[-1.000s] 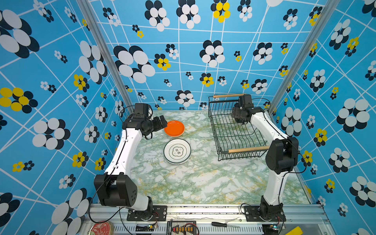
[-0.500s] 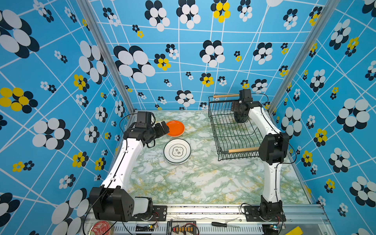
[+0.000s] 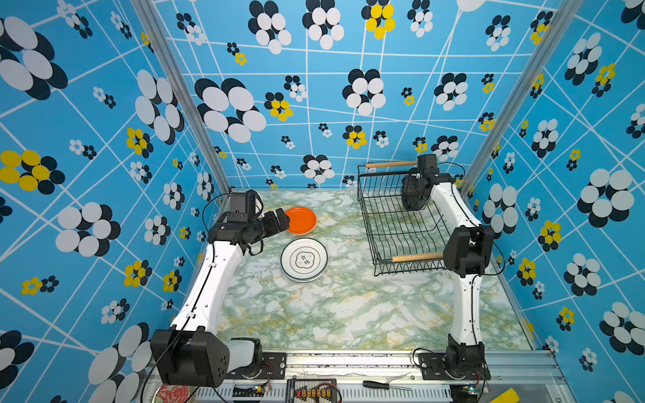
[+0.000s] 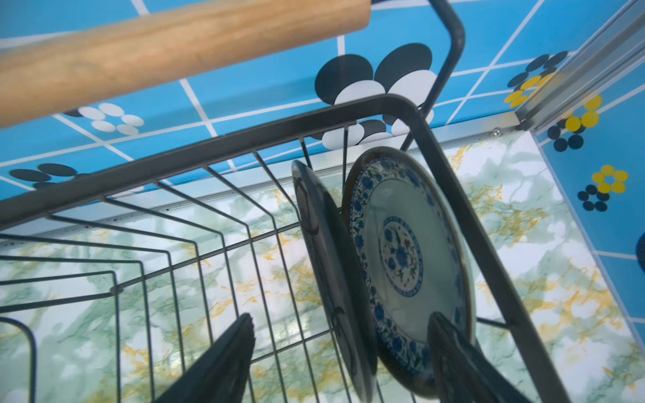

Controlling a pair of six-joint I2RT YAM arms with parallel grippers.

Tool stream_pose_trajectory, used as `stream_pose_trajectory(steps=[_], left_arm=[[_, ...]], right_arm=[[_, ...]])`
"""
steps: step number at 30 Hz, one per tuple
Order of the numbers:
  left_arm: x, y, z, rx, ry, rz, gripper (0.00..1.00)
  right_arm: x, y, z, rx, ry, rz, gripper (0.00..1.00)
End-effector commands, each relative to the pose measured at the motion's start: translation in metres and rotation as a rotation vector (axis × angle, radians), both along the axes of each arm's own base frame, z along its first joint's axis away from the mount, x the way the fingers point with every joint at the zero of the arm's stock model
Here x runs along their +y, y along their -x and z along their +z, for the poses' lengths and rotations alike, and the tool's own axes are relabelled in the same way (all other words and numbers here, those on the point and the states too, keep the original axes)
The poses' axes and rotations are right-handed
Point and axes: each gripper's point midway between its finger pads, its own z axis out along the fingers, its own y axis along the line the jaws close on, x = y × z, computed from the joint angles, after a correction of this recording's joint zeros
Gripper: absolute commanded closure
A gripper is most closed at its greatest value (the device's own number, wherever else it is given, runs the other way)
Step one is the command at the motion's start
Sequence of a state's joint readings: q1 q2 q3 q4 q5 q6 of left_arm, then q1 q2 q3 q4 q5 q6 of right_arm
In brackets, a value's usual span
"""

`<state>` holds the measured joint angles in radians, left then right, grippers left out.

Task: Unload the plates from the dish rack
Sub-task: Pick up the plate from the dish rack.

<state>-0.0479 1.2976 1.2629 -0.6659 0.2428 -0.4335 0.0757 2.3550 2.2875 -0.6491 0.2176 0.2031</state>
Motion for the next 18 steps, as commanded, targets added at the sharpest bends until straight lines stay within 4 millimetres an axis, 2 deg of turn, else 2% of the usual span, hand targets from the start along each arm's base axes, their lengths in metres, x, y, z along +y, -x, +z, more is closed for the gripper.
stream_pose_trajectory(steps=[1,10,18], left_arm=[[0.004,0.006,-0.004,0.029,-0.037,-0.022,0.01],[0.007,0.006,-0.012,0.067,-0.053,-0.014,0.01],[0.005,0.005,-0.011,0.065,-0.047,-0.026,0.01]], right_arm=[[0.003,0.000,-0.013,0.050,-0.004,0.031,0.26],[0.006,-0.009,-0.018,0.055,-0.017,0.048,0.41],[0.007,-0.014,-0.028,0.061,-0.030,0.045,0.44]])
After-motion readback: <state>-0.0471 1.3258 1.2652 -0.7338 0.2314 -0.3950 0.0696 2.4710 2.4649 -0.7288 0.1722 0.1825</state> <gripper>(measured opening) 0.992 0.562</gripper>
